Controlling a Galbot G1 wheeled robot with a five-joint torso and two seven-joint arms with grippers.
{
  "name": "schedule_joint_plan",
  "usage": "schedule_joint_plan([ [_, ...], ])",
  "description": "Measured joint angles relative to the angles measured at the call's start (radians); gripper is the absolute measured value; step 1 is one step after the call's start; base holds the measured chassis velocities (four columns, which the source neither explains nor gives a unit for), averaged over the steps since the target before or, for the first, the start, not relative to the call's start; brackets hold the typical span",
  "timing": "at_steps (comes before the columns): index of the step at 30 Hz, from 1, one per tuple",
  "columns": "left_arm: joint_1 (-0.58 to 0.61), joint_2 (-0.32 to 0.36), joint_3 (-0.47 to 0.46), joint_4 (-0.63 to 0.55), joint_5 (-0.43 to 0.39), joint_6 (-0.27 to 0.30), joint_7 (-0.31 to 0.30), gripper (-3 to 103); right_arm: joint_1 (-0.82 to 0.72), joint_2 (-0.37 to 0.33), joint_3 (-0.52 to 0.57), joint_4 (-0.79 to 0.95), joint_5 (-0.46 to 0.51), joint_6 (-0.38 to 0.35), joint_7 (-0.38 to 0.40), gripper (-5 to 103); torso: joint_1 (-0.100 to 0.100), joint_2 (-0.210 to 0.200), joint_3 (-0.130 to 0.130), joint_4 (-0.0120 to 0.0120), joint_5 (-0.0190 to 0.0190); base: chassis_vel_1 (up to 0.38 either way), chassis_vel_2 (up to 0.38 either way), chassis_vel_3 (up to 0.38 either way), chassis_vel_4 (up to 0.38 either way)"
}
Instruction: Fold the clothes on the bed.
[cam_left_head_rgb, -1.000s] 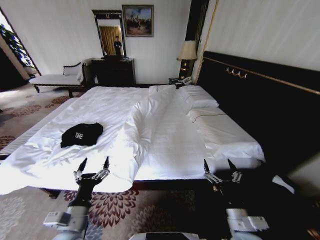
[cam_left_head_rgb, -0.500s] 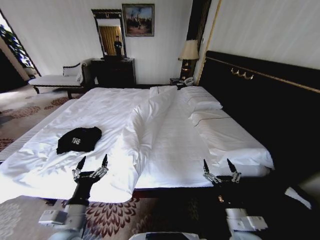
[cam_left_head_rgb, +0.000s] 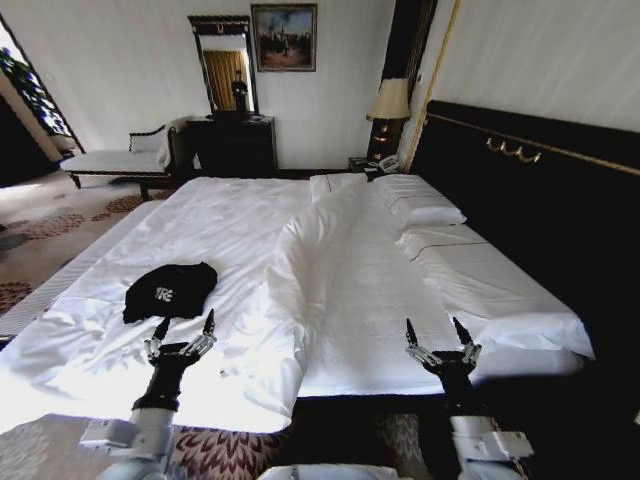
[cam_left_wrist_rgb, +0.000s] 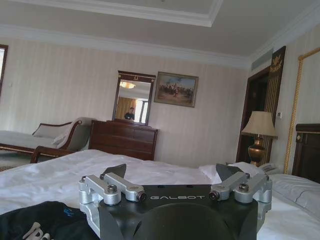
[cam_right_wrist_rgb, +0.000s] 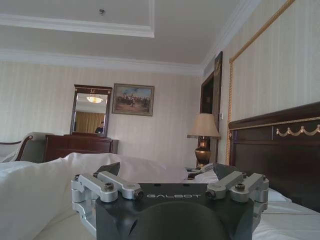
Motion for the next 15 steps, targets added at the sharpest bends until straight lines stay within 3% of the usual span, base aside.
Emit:
schedule_joint_plan([
  [15,-0.001,-0.003,-0.012,0.006,0.003,-0.007,0.000,100,0.008,0.004,-0.006,-0.003,0.001,0.005,0.004,100,0.000,0.000,0.000,0.0001,0.0005,0.012,0.166,-0.022,-0.152],
])
